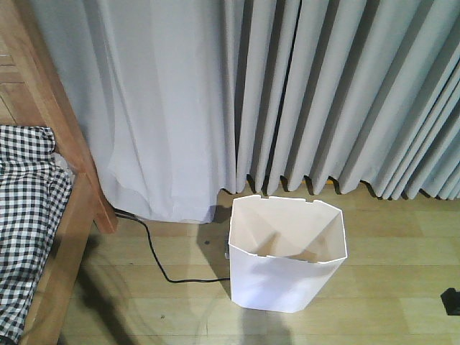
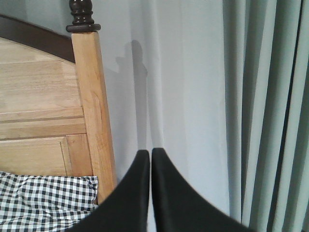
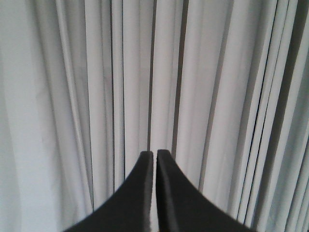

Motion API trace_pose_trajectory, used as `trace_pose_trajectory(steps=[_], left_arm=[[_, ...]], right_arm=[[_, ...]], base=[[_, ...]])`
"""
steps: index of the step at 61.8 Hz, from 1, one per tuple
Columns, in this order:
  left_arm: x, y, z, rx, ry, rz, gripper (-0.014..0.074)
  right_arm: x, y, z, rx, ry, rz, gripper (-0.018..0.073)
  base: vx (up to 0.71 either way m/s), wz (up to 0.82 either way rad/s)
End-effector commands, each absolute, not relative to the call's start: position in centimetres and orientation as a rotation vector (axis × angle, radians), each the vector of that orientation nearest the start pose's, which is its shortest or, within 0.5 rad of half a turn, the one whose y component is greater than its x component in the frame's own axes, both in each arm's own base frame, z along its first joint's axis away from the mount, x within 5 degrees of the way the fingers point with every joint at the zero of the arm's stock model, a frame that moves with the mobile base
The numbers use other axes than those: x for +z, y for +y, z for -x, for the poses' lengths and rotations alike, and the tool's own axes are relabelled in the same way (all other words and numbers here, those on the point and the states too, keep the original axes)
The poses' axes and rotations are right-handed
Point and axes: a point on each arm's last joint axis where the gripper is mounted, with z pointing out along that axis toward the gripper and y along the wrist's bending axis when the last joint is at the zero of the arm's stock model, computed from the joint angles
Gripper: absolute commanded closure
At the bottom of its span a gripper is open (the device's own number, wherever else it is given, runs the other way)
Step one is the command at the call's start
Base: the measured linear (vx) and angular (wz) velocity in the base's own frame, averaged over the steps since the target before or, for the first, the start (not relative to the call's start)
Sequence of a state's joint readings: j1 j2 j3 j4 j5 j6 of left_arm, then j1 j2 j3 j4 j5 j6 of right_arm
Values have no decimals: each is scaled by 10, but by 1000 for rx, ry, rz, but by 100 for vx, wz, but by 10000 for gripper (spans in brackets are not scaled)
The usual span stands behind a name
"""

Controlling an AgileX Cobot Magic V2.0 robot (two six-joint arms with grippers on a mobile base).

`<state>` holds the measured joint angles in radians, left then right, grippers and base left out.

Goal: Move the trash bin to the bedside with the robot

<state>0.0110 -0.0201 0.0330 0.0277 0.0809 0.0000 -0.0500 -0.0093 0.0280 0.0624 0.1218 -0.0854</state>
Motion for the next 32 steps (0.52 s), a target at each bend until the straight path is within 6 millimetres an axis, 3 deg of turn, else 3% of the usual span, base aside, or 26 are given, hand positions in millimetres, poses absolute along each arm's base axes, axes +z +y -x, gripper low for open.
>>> trace_pose_trajectory(steps=[1, 32], left_arm=[[199, 0, -56, 7, 1507, 0, 603], [199, 0, -56, 7, 1507, 0, 603]], right_arm=[[200, -3, -56, -59, 1542, -16, 568], [200, -3, -56, -59, 1542, -16, 567]], base=[[0, 0], [0, 0]])
